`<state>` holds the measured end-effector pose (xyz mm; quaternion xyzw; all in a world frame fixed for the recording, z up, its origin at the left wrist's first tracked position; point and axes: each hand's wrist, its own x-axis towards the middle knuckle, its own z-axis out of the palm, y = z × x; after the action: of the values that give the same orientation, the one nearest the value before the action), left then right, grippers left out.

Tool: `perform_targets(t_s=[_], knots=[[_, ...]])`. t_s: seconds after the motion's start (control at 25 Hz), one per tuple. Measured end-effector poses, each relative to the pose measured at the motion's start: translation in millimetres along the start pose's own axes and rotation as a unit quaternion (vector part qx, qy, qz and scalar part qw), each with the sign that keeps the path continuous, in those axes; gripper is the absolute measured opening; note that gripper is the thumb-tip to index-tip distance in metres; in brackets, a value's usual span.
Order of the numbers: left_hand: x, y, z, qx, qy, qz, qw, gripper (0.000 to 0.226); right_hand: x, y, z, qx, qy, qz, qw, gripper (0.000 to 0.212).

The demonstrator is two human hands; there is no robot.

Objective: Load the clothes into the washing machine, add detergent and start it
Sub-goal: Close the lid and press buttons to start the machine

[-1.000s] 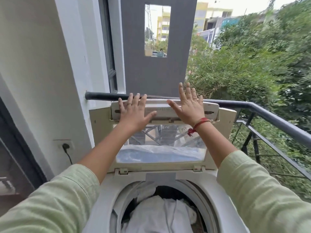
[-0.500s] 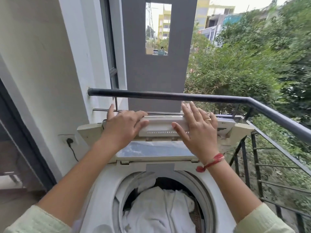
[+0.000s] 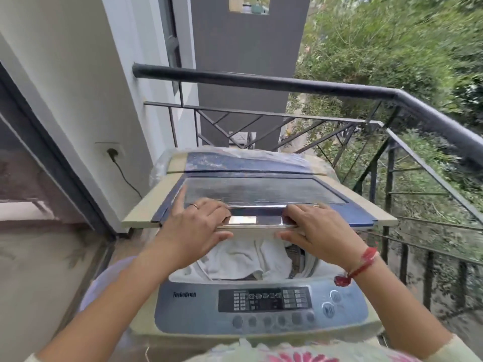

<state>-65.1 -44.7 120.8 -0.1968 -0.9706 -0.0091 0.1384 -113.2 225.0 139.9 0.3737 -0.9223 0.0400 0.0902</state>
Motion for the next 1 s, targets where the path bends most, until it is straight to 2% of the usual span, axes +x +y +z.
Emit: perform_targets(t_s=[0.16, 0.24, 0.32, 0.44, 0.52, 0.68, 0.88, 1.0], knots=[[-34.2, 28.0, 34.6, -0.08, -0.178, -0.082, 0.977, 0.039, -30.7, -22.3, 49.6, 0.036, -0.066, 0.023, 0.997, 0.062], [-40.1, 35.2, 44.0, -0.115, -0.174, -0.112, 0.972, 0.053, -34.1, -25.7, 63.9, 0.051, -0.06, 0.045, 0.996, 0.07], [-43.7, 38.8, 47.3, -0.15, -0.162, -0.133, 0.966, 0.058, -36.6, -25.6, 73.3, 0.045, -0.059, 0.062, 0.995, 0.08], [-47.1, 42.7, 51.7, -0.138, -0.227, -0.127, 0.956, 0.06, -40.1, -28.7, 88.5, 0.029, -0.077, 0.056, 0.995, 0.084], [-49.4, 47.2, 53.6, -0.123, -0.258, -0.121, 0.951, 0.074, -43.8, -31.1, 97.2, 0.029, -0.074, 0.06, 0.995, 0.085], [-49.7, 51.3, 50.5, -0.077, -0.298, -0.09, 0.947, 0.112, -46.6, -31.7, 105.1, 0.032, -0.077, 0.067, 0.994, 0.07], [-48.5, 51.8, 54.4, -0.01, -0.339, -0.047, 0.94, 0.125, -47.1, -30.8, 113.4, 0.032, -0.101, 0.092, 0.99, 0.061], [-57.2, 51.5, 61.2, -0.001, -0.364, -0.05, 0.93, 0.144, -49.5, -39.1, 119.6, 0.062, -0.093, 0.163, 0.98, 0.055]])
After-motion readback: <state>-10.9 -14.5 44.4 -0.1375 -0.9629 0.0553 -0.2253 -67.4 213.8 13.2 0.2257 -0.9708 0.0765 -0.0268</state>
